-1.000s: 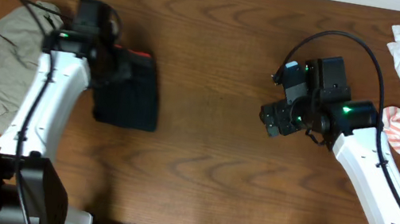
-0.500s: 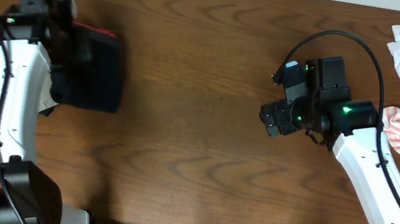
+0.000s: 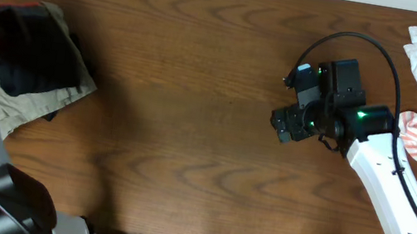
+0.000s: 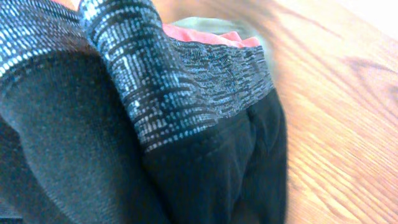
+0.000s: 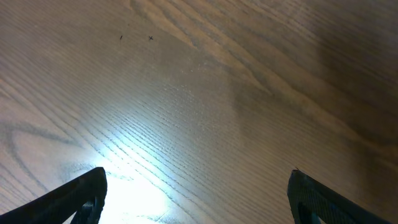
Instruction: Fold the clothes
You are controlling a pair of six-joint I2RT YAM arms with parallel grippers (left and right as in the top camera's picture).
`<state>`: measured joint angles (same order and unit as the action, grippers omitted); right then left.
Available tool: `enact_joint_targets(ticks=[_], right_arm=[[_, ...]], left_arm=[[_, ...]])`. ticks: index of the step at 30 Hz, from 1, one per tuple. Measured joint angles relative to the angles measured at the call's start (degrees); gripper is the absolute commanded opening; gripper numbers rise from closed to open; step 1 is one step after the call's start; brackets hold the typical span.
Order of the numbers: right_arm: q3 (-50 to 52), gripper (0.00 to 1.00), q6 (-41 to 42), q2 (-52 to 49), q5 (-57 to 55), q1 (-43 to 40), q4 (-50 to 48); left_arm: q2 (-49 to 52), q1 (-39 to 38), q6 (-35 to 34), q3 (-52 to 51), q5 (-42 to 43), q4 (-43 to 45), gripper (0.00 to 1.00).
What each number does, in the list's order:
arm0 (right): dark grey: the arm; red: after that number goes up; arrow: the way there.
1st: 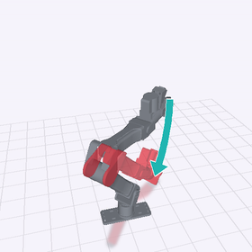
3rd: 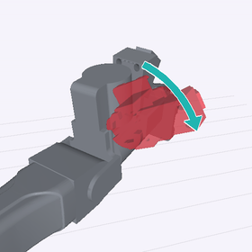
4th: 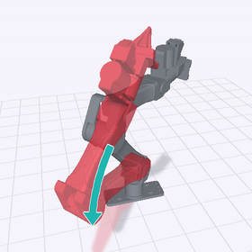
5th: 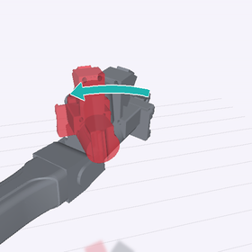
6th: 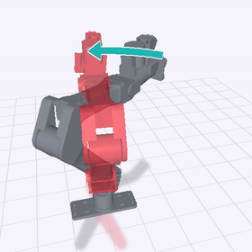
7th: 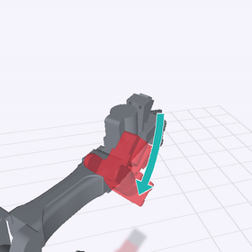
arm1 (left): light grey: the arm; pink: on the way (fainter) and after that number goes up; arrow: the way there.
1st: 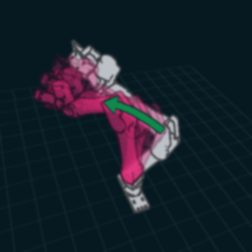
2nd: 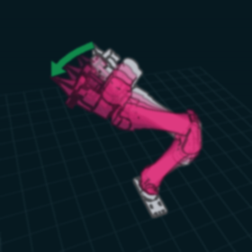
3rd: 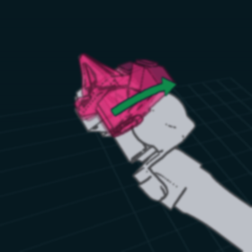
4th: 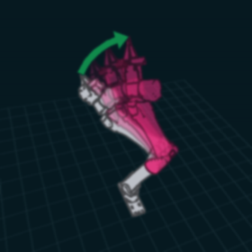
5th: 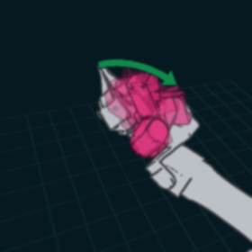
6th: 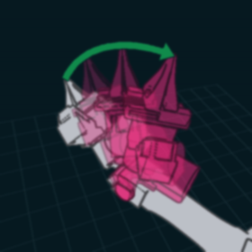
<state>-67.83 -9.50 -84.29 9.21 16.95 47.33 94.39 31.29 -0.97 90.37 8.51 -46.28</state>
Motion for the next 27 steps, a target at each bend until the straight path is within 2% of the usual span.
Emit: enact_joint_targets(ticks=[2, 5, 9, 16, 21, 24, 27], right_arm=[[0.0, 0.91, 0.02, 0.0, 0.0, 0.0, 0.02], [0.0, 0.91, 0.02, 0.0, 0.0, 0.0, 0.02], [0.0, 0.91, 0.02, 0.0, 0.0, 0.0, 0.46], [0.0, 0.92, -0.02, 0.0, 0.0, 0.0, 1.11], [0.0, 0.92, -0.04, 0.0, 0.0, 0.0, 1.11], [0.0, 0.92, -0.04, 0.0, 0.0, 0.0, 1.11], [0.0, 0.92, -0.04, 0.0, 0.0, 0.0, 1.11]], left_arm=[[1.88, 1.9, 0.39, 0.09, 0.0, 0.07, 0.38], [5.88, 3.91, 1.01, 0.13, -0.2, -0.2, 0.58], [10.08, 6.03, 0.96, 0.11, -1.36, -1.64, 0.73], [9.42, 10.51, -2.56, 0.13, -10.23, -3.96, 0.76], [8.04, 13.6, -5.31, 0.13, -13.53, -4.31, 0.78], [6.88, 14.34, -6.34, 0.13, -12.44, -4.2, 0.77], [5.18, 14.38, -6.75, 0.13, -6.01, -3.17, 0.75]])
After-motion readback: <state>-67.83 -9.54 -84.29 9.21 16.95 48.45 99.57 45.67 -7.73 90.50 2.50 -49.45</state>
